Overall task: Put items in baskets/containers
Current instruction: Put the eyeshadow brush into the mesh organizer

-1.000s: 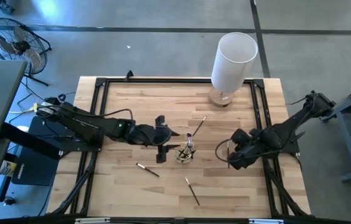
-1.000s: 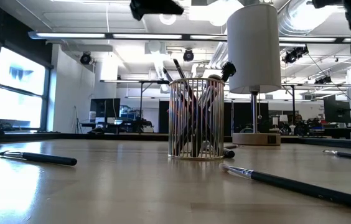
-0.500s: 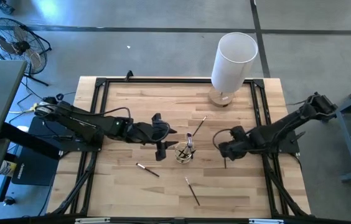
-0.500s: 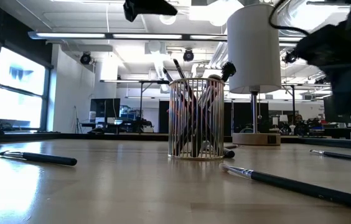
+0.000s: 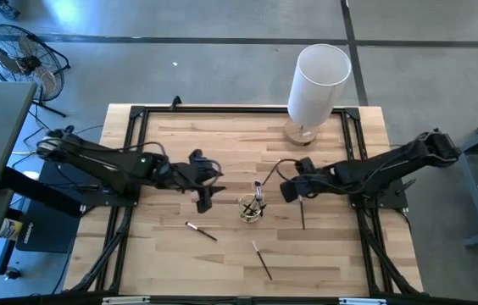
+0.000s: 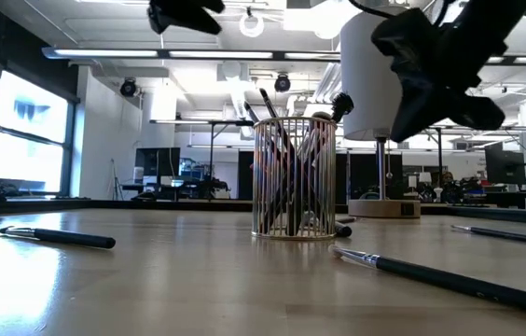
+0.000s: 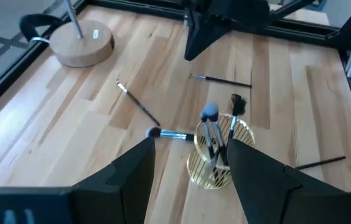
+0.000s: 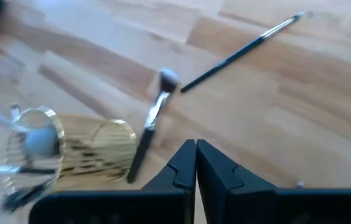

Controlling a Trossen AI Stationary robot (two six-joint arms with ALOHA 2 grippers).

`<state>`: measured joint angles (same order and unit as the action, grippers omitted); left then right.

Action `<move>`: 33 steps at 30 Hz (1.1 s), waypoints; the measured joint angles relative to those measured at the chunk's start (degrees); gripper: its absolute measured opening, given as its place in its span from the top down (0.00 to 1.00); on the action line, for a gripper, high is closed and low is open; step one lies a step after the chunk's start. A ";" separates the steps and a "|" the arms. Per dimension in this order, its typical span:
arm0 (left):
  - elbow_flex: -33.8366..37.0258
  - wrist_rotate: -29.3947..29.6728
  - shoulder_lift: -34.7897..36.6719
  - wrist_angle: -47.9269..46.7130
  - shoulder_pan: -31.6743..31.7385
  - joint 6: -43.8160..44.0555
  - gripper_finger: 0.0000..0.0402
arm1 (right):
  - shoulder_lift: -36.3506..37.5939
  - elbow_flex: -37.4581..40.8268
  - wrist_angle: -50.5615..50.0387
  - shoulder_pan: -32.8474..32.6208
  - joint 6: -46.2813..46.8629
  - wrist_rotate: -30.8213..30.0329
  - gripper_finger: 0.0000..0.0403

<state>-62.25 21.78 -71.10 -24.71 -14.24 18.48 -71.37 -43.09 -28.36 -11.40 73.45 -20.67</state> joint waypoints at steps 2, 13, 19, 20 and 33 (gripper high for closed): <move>2.40 0.42 2.99 0.78 0.00 0.04 0.51 | -1.81 -2.15 -3.20 0.62 -0.75 -0.13 0.99; 17.95 -2.35 17.10 13.56 -0.04 1.87 0.51 | -22.56 -22.87 -34.92 4.92 0.84 7.07 0.99; 19.64 -3.38 18.45 14.03 -0.02 3.89 0.51 | -26.40 -21.88 -40.98 5.44 6.07 9.13 0.90; 19.64 -3.85 18.44 14.13 -0.02 3.89 0.51 | -26.40 -20.89 -40.60 5.44 6.54 8.80 0.88; 19.64 -4.70 18.44 14.18 -0.02 3.89 0.51 | -19.28 -7.02 -22.69 7.96 10.14 11.58 0.72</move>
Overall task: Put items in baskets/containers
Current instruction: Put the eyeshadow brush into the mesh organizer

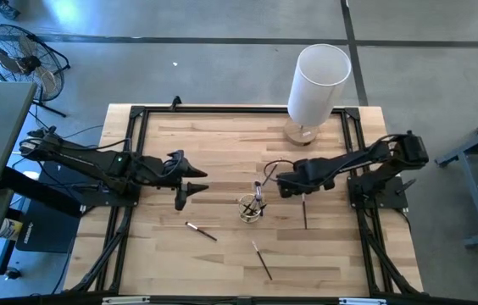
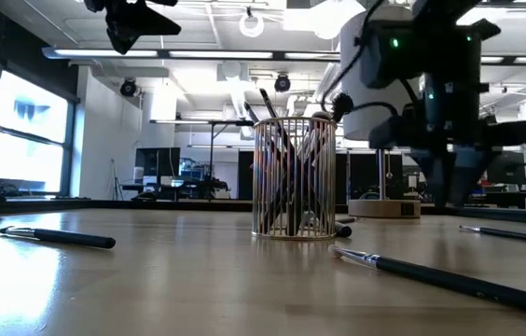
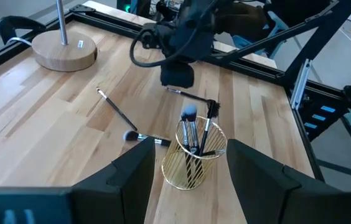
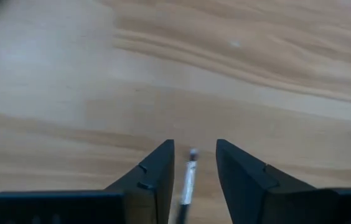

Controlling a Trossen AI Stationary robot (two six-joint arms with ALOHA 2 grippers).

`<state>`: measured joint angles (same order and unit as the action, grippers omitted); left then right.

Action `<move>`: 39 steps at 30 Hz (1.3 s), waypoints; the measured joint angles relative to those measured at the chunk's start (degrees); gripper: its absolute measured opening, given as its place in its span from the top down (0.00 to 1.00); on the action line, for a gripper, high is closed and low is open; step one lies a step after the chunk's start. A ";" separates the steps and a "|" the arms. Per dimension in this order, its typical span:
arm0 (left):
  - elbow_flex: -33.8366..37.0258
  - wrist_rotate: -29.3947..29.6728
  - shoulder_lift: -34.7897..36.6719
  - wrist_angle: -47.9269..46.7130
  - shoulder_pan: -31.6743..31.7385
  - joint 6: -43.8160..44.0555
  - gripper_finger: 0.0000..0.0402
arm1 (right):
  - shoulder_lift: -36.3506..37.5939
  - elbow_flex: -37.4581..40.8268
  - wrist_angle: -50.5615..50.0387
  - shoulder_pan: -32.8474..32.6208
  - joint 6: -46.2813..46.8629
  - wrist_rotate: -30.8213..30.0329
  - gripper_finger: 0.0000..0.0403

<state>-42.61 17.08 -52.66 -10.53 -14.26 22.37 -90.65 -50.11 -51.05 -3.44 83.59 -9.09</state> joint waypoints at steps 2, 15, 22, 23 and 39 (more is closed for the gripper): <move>0.00 0.00 0.00 -0.02 0.00 0.02 0.51 | 0.00 1.37 0.87 0.55 -0.21 1.03 0.72; 0.00 0.02 -0.02 0.00 0.00 0.43 0.51 | 0.26 7.01 9.46 0.82 0.30 3.29 0.81; 0.00 0.04 -0.02 0.09 0.00 0.43 0.51 | 0.17 7.11 9.40 1.02 -0.35 3.52 0.88; 0.00 0.04 -0.02 0.10 0.00 0.43 0.51 | 0.17 7.13 9.47 1.01 -1.18 3.57 0.91; -0.01 0.27 -0.25 -0.25 0.00 -0.03 0.51 | 0.07 7.20 13.24 -1.13 -22.35 6.92 1.00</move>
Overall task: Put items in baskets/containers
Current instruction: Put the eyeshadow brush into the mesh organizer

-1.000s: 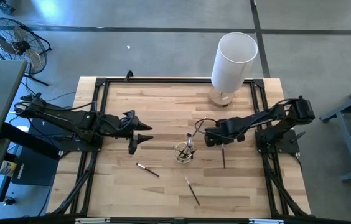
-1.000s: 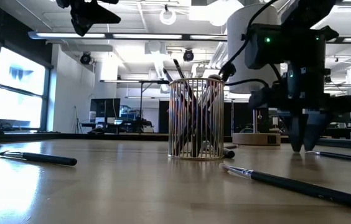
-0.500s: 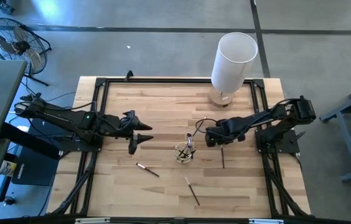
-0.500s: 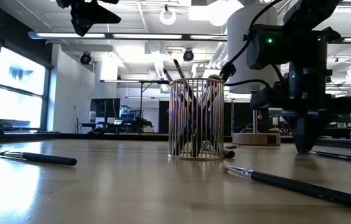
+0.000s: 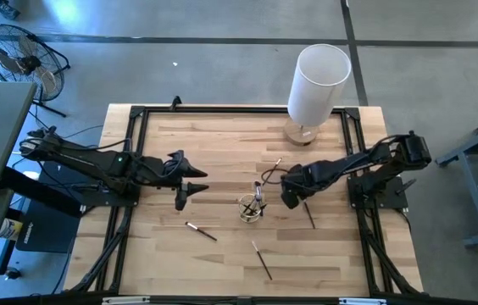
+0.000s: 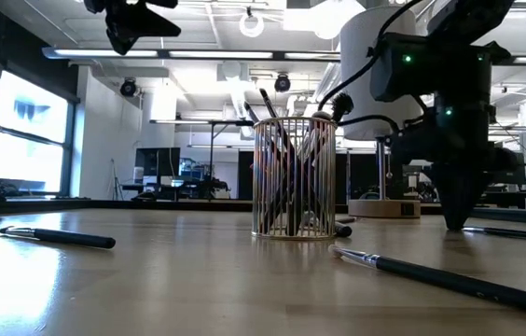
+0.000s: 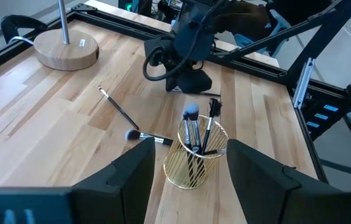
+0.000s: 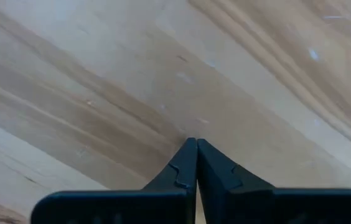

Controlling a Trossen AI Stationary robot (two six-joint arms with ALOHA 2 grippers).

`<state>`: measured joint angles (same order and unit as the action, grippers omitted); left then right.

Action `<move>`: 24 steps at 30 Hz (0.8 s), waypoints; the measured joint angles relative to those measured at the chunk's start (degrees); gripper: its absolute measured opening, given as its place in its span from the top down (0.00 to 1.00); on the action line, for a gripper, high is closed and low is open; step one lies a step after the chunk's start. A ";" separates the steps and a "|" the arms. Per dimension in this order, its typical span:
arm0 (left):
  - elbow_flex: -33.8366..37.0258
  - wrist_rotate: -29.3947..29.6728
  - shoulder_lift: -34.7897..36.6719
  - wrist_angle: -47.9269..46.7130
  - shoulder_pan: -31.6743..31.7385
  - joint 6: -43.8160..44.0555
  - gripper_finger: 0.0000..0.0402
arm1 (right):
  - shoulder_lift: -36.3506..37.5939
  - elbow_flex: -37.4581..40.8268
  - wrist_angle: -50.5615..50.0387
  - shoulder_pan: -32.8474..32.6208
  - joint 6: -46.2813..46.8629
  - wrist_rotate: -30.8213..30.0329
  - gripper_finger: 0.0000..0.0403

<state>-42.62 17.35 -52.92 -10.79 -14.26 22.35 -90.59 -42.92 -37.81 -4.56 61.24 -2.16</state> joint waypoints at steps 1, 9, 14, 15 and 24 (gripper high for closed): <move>-0.01 0.01 -0.24 0.11 0.00 0.00 0.51 | 0.05 -0.17 -0.06 -0.41 0.08 -0.04 1.00; -0.01 0.03 -0.60 0.53 0.00 0.43 0.51 | 6.78 -3.97 0.47 -7.44 2.27 -4.11 1.00; -0.01 0.21 -0.62 0.83 0.00 0.46 0.51 | 12.83 -5.07 0.01 -13.06 4.24 -12.78 1.00; -0.01 0.24 -0.62 0.83 0.00 0.46 0.51 | 13.89 -5.07 0.24 -14.19 4.30 -14.55 1.00; -0.01 0.36 -0.62 0.81 0.00 0.48 0.51 | 17.73 -3.76 22.62 -24.88 -13.60 -45.00 1.00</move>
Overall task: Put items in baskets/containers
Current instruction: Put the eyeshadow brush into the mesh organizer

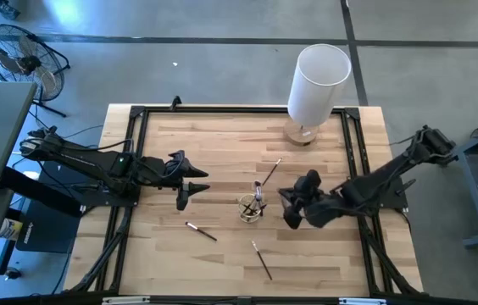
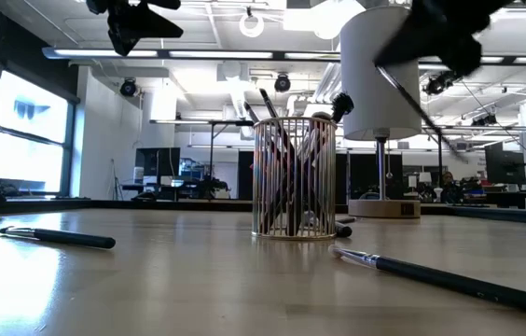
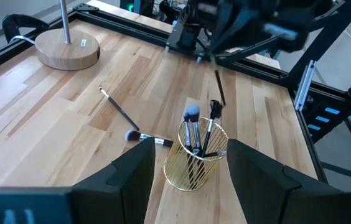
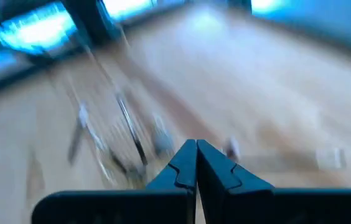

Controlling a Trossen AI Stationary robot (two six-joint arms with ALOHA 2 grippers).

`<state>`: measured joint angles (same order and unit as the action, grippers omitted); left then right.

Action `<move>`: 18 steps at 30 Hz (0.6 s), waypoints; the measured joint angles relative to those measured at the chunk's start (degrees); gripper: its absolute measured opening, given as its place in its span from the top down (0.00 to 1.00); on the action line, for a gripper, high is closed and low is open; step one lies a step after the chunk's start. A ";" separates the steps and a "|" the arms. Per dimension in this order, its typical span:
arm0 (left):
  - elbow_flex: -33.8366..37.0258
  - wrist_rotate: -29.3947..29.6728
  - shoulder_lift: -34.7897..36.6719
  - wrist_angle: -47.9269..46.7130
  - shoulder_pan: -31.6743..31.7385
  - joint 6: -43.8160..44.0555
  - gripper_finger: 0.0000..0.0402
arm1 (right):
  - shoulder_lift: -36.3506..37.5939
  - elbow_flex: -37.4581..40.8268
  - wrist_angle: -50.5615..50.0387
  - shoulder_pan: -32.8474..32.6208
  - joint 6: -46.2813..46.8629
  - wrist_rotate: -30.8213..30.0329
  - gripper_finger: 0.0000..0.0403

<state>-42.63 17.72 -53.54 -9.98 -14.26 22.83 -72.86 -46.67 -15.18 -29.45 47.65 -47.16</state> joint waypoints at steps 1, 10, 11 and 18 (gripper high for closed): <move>0.00 0.00 0.00 0.02 0.00 0.00 0.51 | 0.00 0.63 4.89 -0.64 -4.02 -2.88 1.00; 0.00 -0.02 0.00 0.04 0.00 0.35 0.51 | -0.76 11.89 62.07 1.22 -42.94 -0.69 1.00; 0.00 -0.02 0.00 0.02 0.00 0.35 0.51 | -1.44 13.20 66.99 2.11 -45.35 1.36 1.00; 0.00 -0.72 -0.02 0.02 0.00 0.33 0.51 | -11.25 15.16 79.31 7.72 -48.14 13.44 1.00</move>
<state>-42.63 16.99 -53.56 -9.96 -14.26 23.16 -84.11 -31.51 64.12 -21.72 -0.49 -33.71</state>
